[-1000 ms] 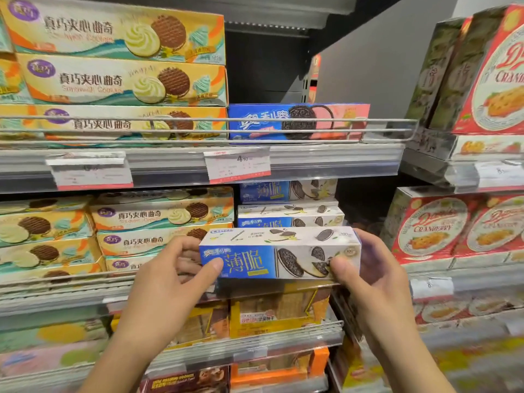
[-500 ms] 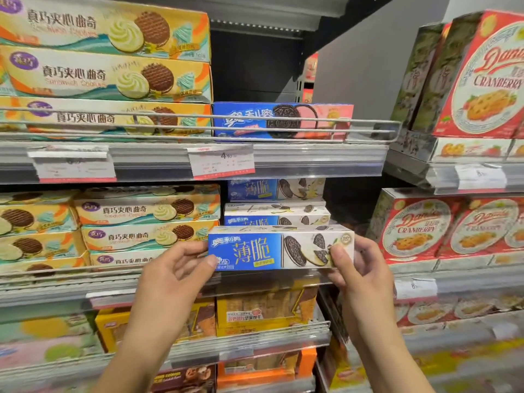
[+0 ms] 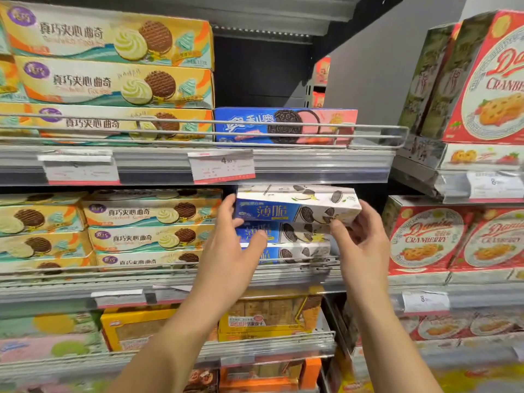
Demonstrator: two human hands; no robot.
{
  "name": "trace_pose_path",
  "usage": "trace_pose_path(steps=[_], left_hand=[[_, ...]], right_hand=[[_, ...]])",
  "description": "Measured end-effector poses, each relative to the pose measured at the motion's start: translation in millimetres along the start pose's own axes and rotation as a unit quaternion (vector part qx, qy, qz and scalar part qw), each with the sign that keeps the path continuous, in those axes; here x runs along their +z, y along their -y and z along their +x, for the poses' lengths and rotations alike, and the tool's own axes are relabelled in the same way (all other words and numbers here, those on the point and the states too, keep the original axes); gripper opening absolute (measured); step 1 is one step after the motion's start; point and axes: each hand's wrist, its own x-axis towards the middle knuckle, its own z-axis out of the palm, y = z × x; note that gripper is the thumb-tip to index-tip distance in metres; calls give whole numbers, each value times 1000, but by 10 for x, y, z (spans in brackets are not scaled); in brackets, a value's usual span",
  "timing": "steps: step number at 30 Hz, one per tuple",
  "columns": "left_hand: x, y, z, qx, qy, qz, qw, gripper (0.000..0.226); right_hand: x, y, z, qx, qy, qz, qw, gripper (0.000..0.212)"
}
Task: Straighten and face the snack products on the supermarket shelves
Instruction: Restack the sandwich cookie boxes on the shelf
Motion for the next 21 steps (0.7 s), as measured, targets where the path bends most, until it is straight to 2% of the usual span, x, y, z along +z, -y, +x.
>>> trace_pose_path(steps=[5, 11, 14, 19, 21], left_hand=[[66, 29, 43, -25, -9, -1, 1000, 61], [127, 24, 60, -48, -37, 23, 998, 75], [180, 40, 23, -42, -51, 21, 998, 75], [145, 202, -198, -73, -62, -28, 995, 62], [156, 256, -245, -93, -59, -48, 993, 63]], right_hand=[[38, -43, 93, -14, 22, -34, 999, 48], [37, -128, 184, -24, 46, -114, 992, 56], [48, -131, 176, -19, 46, -100, 994, 55], [38, -166, 82, -1, 41, -49, 998, 48], [41, -174, 64, 1, 40, -46, 998, 46]])
